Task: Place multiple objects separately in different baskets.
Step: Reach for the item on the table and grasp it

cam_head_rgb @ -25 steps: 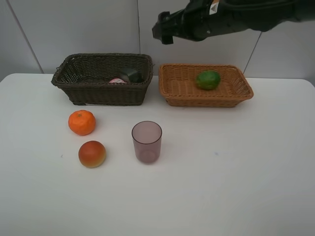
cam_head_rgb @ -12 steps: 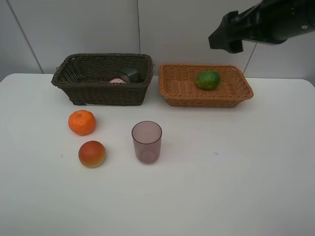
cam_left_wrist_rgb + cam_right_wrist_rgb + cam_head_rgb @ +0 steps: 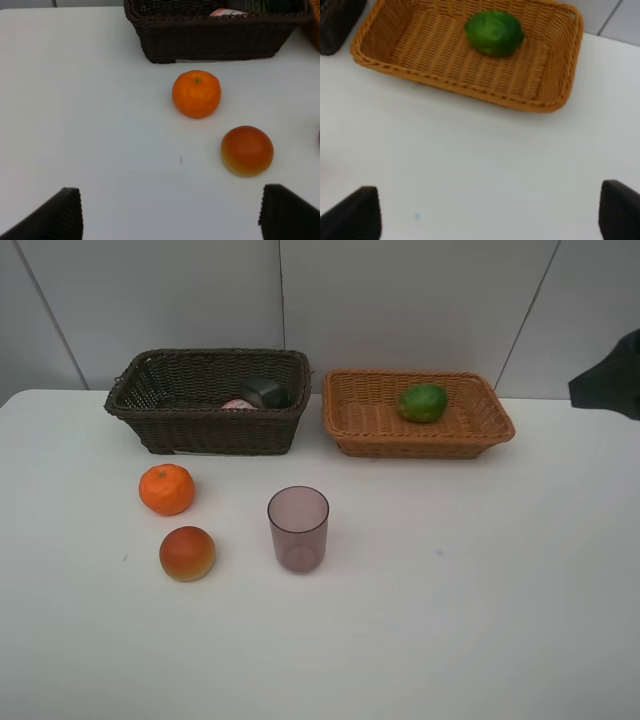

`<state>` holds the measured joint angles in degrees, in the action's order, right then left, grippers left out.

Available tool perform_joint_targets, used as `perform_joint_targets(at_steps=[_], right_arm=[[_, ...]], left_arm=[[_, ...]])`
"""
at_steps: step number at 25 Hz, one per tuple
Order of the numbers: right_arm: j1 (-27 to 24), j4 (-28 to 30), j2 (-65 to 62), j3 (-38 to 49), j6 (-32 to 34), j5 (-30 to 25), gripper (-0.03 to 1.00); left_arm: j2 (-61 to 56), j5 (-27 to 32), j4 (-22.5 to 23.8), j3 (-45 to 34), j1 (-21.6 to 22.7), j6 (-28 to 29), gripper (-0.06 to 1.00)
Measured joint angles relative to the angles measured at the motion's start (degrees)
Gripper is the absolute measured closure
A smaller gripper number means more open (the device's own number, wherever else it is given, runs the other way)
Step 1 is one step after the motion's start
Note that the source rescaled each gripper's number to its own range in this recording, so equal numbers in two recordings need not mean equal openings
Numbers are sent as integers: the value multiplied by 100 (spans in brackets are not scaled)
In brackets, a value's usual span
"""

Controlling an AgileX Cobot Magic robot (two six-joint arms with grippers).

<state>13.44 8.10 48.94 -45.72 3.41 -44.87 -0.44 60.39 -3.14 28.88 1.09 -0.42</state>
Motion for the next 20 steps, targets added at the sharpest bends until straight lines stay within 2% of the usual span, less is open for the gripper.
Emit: perform_joint_targets(at_steps=[4, 11, 16, 20], right_arm=[[-453, -114, -611, 54, 0, -565, -3], [-1025, -346, -1326, 60, 7, -2117, -3], [-1167, -355, -2019, 84, 13, -2281, -3], [-1167, -355, -2672, 499, 17, -2273, -3]], left_arm=[[0, 0, 0, 0, 0, 0, 2], [0, 0, 0, 0, 0, 0, 2], [0, 0, 0, 0, 0, 0, 2], [0, 0, 0, 0, 0, 0, 2]])
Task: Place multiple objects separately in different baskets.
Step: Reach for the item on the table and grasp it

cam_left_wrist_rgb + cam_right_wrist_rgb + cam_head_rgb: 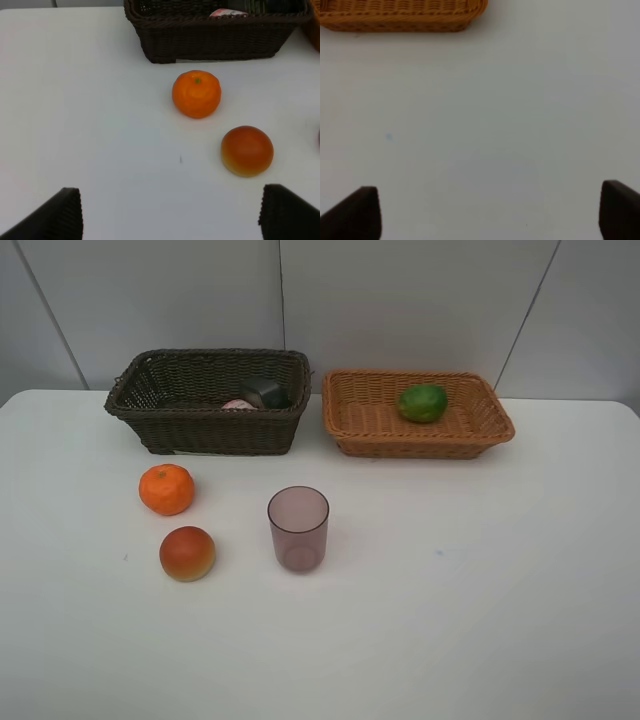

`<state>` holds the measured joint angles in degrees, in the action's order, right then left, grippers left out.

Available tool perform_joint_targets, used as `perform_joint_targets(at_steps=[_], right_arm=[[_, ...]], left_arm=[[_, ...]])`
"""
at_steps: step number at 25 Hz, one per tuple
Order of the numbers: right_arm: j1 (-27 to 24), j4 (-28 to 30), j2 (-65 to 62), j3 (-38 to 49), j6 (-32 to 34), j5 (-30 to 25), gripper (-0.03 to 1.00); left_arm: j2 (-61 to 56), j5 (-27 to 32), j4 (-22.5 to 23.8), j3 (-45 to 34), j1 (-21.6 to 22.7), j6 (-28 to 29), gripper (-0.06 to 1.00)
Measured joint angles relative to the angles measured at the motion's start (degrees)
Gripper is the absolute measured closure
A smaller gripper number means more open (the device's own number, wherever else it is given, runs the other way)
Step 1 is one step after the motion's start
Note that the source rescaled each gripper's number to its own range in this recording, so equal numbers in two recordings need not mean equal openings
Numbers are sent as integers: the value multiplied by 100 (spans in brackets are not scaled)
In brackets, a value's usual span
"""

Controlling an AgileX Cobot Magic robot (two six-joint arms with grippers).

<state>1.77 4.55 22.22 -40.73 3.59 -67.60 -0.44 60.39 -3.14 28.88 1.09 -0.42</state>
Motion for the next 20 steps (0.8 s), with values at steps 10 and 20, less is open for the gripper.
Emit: perform_joint_targets(at_steps=[10, 20], right_arm=[[0, 0, -1603, 1043, 0, 602, -3], [0, 25, -2240, 1077, 0, 680, 2]], left_arm=[[0, 0, 0, 0, 0, 0, 2], [0, 0, 0, 0, 0, 0, 2]])
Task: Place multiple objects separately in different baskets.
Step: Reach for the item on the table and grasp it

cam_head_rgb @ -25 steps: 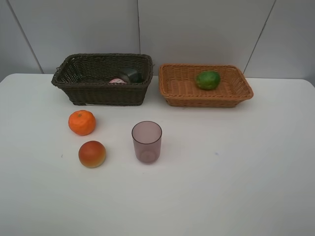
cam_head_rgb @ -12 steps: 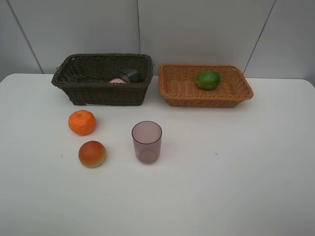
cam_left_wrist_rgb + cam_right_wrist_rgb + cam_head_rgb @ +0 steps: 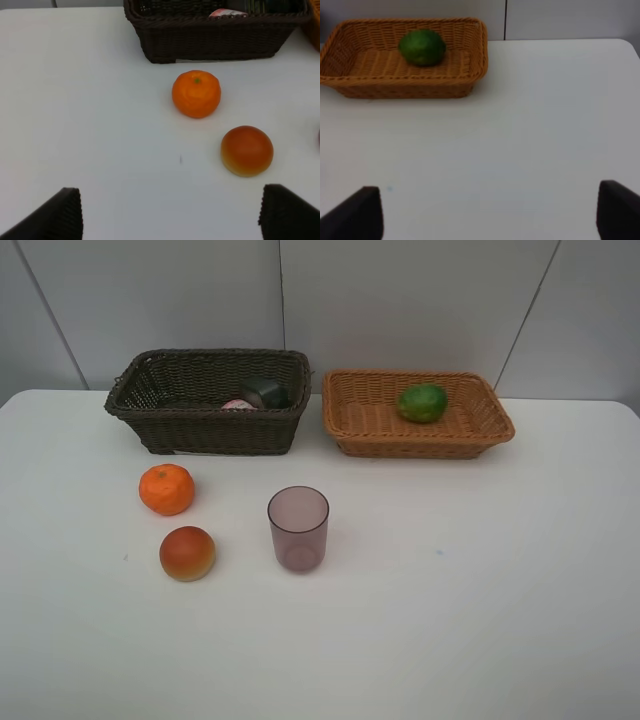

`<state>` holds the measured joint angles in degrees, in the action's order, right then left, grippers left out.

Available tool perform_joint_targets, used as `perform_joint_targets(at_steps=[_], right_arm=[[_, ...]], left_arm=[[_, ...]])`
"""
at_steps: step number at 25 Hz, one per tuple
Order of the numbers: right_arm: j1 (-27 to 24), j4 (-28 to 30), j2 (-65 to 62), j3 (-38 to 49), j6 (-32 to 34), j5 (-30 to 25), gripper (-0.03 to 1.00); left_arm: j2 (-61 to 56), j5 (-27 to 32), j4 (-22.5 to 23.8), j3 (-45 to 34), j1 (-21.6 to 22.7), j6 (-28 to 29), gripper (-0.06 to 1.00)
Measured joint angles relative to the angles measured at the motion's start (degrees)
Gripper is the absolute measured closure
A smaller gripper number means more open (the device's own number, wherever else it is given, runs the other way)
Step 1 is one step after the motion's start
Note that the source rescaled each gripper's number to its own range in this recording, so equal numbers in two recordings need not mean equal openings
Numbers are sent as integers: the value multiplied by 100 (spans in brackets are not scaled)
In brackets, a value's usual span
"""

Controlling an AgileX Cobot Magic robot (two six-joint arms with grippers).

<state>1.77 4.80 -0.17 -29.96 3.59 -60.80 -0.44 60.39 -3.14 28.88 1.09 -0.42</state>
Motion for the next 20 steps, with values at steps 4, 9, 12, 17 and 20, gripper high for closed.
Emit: perform_joint_targets(at_steps=[4, 9, 12, 17, 20], right_arm=[[0, 11, 0, 6, 0, 0, 3], [0, 11, 0, 6, 0, 0, 3], [0, 11, 0, 6, 0, 0, 3], [0, 11, 0, 6, 0, 0, 3], [0, 11, 0, 6, 0, 0, 3]], left_arm=[[0, 0, 0, 0, 0, 0, 2], [0, 0, 0, 0, 0, 0, 2], [0, 0, 0, 0, 0, 0, 2], [0, 0, 0, 0, 0, 0, 2], [0, 0, 0, 0, 0, 0, 2]])
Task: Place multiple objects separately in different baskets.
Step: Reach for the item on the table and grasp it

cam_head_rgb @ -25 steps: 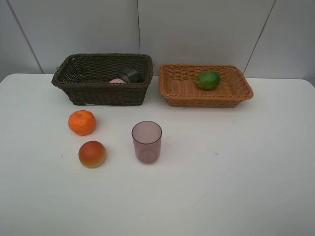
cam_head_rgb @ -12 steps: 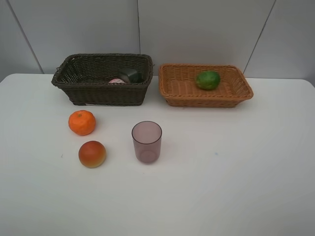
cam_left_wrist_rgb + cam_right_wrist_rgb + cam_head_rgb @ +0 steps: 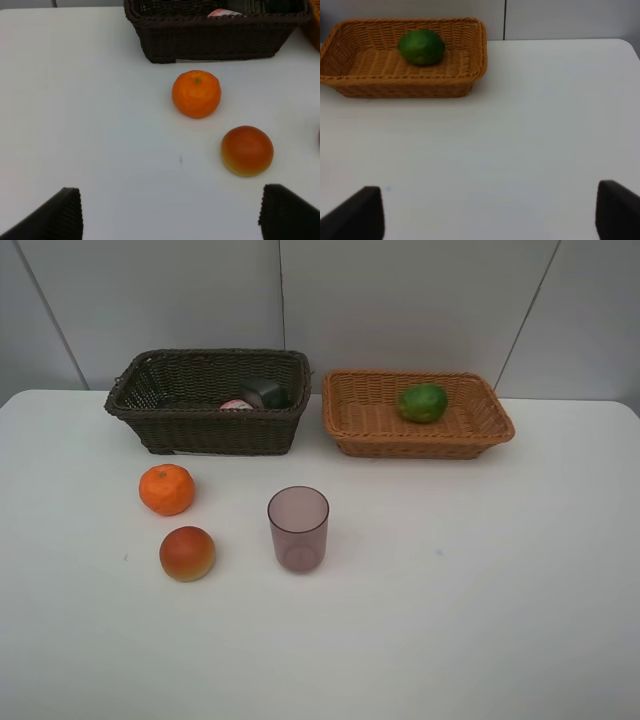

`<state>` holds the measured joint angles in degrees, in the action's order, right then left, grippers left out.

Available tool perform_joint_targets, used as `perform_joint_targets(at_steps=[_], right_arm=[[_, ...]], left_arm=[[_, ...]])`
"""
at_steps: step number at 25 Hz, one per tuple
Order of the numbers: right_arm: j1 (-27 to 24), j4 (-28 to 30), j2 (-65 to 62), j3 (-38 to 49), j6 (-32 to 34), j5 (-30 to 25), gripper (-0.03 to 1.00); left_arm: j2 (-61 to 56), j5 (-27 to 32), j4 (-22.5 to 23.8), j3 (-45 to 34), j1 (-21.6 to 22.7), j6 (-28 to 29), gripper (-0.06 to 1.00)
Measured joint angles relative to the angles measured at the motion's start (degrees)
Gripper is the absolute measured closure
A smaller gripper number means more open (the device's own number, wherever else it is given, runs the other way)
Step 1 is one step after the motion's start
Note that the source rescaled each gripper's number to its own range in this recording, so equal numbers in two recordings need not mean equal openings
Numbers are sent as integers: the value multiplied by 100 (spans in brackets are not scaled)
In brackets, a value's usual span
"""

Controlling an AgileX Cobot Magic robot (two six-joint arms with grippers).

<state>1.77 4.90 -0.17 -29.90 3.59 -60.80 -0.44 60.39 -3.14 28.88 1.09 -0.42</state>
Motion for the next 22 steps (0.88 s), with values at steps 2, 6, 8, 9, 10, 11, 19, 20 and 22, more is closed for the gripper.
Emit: perform_joint_targets(at_steps=[2, 6, 8, 9, 10, 11, 19, 20, 22], right_arm=[[0, 0, 0, 0, 0, 0, 3], [0, 0, 0, 0, 0, 0, 3], [0, 0, 0, 0, 0, 0, 3], [0, 0, 0, 0, 0, 0, 3], [0, 0, 0, 0, 0, 0, 3], [0, 0, 0, 0, 0, 0, 3], [0, 0, 0, 0, 0, 0, 3], [0, 0, 0, 0, 0, 0, 3], [0, 0, 0, 0, 0, 0, 3]], left_arm=[[0, 0, 0, 0, 0, 0, 2], [0, 0, 0, 0, 0, 0, 2], [0, 0, 0, 0, 0, 0, 2], [0, 0, 0, 0, 0, 0, 2], [0, 0, 0, 0, 0, 0, 2], [0, 0, 0, 0, 0, 0, 2], [0, 0, 0, 0, 0, 0, 2], [0, 0, 0, 0, 0, 0, 2], [0, 0, 0, 0, 0, 0, 2]])
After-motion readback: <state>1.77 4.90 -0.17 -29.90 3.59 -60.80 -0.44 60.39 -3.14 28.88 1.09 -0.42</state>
